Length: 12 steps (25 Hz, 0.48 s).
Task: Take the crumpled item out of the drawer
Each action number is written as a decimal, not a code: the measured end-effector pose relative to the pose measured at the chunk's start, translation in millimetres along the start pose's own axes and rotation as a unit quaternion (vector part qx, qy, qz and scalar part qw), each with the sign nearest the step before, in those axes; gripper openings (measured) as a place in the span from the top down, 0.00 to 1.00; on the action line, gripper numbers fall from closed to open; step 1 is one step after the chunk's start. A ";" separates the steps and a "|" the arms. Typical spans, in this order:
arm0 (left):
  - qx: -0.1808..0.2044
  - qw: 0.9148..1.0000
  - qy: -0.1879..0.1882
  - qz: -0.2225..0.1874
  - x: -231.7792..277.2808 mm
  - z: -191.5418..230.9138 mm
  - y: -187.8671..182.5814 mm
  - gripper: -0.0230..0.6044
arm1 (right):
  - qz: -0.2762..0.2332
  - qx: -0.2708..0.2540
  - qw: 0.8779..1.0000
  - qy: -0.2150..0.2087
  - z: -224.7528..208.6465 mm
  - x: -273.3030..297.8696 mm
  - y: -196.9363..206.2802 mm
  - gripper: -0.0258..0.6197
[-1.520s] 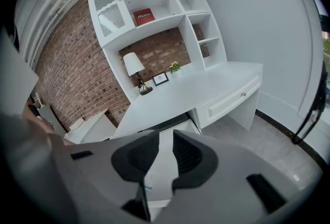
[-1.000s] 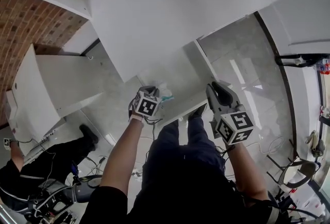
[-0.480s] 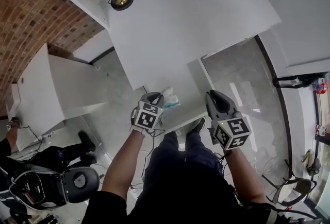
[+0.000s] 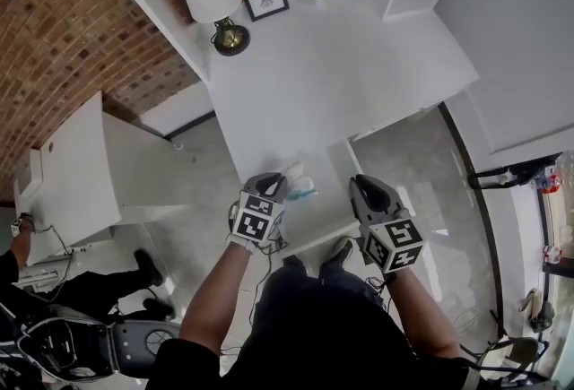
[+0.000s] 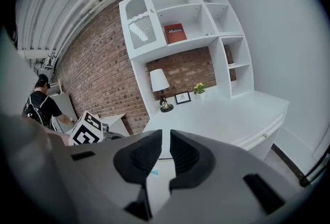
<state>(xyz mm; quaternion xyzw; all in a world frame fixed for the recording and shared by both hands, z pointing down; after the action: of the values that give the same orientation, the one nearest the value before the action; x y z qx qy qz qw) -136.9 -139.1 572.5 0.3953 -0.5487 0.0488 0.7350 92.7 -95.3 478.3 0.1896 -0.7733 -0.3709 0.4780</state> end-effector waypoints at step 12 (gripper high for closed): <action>-0.020 0.999 -0.043 -0.016 33.1 62.3 -39.8 0.90 | -0.001 0.005 1.000 0.027 -7.6 -4.5 -16.9 0.90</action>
<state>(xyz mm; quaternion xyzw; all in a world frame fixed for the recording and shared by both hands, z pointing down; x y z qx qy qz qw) -151.7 -217.8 584.7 0.3911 -0.5745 0.0084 0.7190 100.5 -106.4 464.9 0.2029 -0.7614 -0.3627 0.4975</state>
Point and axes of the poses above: the fingertips, and each gripper's own axes: x forward along the fingers, z to its left, y out of its underside, the point moved 8 cm from there along -x, backward along the fingers, and after that the axes turned 11 degrees about z, right-handed, at the moved point
